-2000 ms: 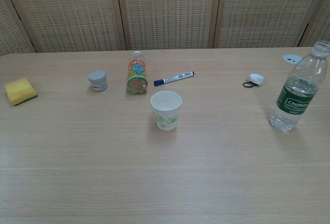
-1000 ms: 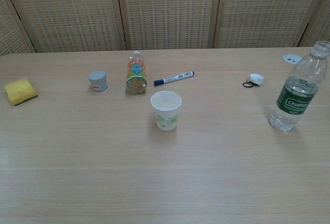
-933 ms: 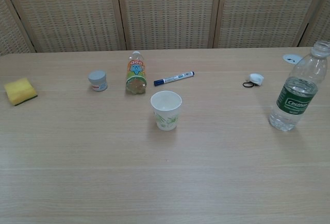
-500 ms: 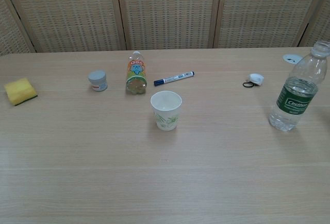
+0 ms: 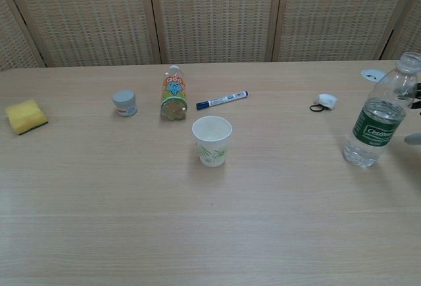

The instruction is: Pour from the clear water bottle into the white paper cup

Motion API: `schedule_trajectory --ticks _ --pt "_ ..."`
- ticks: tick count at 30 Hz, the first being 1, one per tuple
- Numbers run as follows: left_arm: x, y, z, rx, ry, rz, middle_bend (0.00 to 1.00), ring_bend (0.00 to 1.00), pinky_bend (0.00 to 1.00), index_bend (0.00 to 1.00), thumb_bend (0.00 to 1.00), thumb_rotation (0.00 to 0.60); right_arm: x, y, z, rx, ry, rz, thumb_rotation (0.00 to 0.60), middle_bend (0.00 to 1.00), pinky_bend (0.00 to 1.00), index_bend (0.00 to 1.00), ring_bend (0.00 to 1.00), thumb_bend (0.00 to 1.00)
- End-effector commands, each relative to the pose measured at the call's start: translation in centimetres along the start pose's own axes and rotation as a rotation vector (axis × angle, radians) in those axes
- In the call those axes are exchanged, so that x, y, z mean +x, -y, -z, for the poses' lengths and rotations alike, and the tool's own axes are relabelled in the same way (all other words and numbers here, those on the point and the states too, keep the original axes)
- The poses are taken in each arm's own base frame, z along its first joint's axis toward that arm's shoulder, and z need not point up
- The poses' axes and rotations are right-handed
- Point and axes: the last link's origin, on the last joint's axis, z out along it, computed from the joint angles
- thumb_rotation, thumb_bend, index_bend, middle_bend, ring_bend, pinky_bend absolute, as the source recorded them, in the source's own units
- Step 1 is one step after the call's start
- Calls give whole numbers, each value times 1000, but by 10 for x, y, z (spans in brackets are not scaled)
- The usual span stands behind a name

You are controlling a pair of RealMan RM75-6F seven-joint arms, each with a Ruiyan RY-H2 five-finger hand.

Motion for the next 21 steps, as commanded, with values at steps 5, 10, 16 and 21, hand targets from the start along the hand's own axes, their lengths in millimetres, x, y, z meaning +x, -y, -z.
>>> schedule_trajectory --ticks 5,10,16,21 --pt "-1 2 -4 5 8 -1 0 0 0 0 52 600 -17 14 -13 39 16 -71 600 0 0 0 0 0" --pt "-2 3 -6 12 13 3 0 0 0 0 52 600 -26 25 -22 66 14 -119 600 0 0 0 0 0" --pt "-2 6 -10 25 14 9 0 0 0 0 52 600 -36 30 -34 68 12 -152 600 0 0 0 0 0" --pt "-3 7 -13 30 20 9 0 0 0 0 52 600 -44 33 -42 58 21 -176 600 0 0 0 0 0"
